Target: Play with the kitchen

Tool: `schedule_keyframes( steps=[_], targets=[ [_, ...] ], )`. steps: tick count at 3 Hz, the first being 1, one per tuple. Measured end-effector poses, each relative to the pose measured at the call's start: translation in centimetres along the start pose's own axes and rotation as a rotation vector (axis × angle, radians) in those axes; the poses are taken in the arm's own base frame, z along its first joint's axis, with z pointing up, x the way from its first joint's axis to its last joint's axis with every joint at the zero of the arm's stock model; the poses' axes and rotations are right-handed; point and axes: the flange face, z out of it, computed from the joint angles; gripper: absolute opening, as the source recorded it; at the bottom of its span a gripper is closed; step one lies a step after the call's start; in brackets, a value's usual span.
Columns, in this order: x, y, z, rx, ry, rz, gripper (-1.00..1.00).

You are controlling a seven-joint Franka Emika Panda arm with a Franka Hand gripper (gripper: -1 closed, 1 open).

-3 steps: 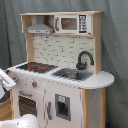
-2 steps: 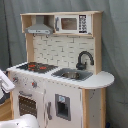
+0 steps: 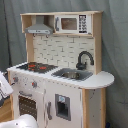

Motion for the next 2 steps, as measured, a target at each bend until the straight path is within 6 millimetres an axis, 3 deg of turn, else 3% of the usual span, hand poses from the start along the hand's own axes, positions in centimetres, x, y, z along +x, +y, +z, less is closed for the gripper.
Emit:
schedule_keyframes(
  steps=[2],
  targets=[
    [-1.3,-1.2,-3.1,0.01,0.006,0.196,1.0]
  ],
)
